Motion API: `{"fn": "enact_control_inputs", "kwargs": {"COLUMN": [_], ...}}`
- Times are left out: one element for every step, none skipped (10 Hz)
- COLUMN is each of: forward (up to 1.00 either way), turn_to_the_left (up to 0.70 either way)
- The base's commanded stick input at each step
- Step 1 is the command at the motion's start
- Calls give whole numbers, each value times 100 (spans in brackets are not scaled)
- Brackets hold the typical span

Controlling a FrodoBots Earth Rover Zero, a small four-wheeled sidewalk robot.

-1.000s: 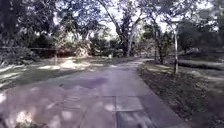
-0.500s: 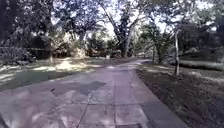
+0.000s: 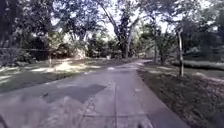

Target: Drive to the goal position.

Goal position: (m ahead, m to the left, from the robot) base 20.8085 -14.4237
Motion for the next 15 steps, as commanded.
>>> {"fn": "enact_control_inputs", "kwargs": {"forward": [50,50,50,50,50,50,50,50,50,50,50,50,50,50,50], "turn_to_the_left": [0,0,0,0,0,0,0,0,0,0,0,-50,-50,-50,-50]}}
